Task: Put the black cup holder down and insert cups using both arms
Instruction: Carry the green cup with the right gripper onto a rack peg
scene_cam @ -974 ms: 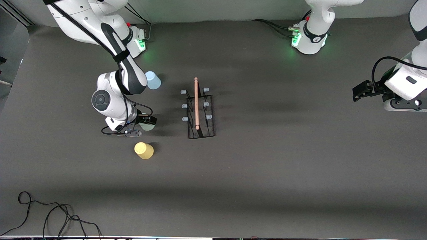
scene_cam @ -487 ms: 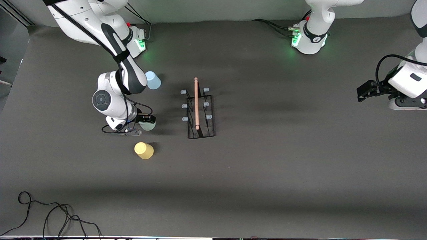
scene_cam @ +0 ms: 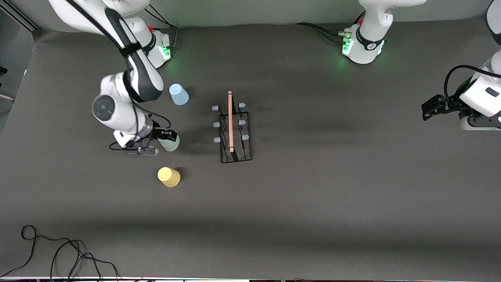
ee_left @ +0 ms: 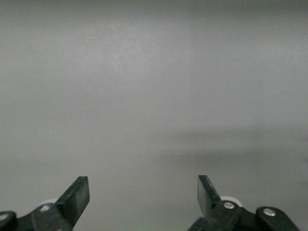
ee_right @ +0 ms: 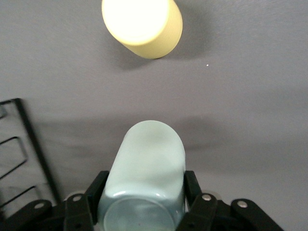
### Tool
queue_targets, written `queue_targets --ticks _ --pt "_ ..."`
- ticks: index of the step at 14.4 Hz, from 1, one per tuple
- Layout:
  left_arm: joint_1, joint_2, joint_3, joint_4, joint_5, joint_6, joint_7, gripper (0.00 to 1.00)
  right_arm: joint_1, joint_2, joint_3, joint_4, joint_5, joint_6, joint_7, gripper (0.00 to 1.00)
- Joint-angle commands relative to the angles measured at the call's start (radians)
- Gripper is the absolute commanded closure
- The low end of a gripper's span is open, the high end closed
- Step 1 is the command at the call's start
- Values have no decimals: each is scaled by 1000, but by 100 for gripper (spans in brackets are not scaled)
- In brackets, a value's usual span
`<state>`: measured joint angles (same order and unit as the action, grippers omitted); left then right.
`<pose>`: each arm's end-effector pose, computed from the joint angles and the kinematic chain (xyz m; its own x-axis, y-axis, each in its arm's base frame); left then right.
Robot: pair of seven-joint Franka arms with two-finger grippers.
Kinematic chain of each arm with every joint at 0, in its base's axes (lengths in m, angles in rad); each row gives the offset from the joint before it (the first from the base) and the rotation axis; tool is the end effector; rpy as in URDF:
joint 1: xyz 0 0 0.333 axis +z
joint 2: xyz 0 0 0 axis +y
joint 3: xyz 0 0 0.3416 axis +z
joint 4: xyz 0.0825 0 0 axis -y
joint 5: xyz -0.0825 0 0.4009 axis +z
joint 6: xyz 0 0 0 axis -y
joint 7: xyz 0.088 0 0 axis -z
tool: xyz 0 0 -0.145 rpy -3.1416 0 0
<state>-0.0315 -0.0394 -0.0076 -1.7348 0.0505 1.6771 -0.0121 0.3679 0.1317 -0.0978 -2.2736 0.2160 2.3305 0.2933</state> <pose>0.5622 -0.0152 0.5632 0.9993 -0.0323 -0.0178 -0.0332 -0.9982 -0.0506 0.5129 0.1515 0.2689 0.9785 -0.1695 -0.1174 -0.1817 -0.9781 -0.1019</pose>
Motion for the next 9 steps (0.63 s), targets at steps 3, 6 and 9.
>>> queue_targets --ticks 3,6,9 --pt "-1 4 -11 26 12 -48 18 0 129 -113 4 3 20 -62 290 97" --pt "-2 4 -14 26 12 -50 18 0 259 -93 4 77 20 -66 508 97" --pt "-2 6 -14 26 12 -48 18 0 344 -95 4 85 19 -66 631 97"
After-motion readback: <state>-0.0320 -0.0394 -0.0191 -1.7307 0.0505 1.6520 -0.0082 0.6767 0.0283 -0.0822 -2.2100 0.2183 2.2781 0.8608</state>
